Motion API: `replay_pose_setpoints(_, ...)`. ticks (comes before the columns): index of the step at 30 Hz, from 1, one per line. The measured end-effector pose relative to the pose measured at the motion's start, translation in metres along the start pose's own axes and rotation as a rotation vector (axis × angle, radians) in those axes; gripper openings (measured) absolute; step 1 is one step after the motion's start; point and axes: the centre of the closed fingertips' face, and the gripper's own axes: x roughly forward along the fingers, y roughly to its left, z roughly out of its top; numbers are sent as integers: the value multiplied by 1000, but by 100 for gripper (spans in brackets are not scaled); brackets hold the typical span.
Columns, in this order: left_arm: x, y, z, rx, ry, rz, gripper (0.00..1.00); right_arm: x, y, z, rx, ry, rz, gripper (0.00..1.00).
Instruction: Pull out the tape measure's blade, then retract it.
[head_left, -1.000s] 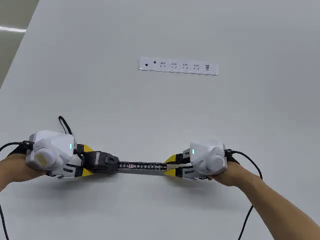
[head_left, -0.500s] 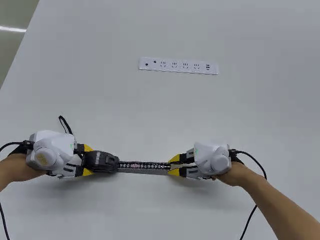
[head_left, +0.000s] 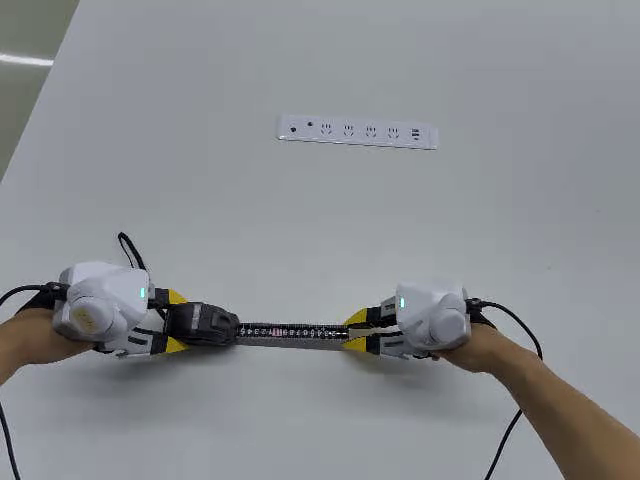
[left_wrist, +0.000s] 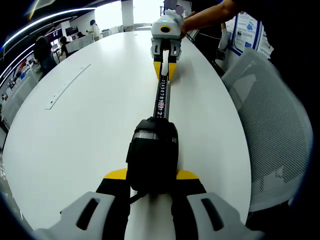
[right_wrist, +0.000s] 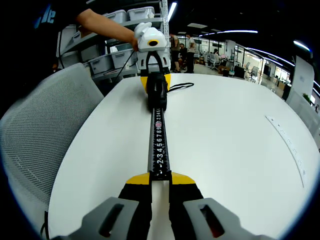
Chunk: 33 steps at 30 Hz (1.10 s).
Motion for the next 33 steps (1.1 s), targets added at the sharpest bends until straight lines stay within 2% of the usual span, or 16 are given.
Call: replay_pose_setpoints(33,1,0,1,3,4,-2,27,-12,-2,-13,2,19,-5,9)
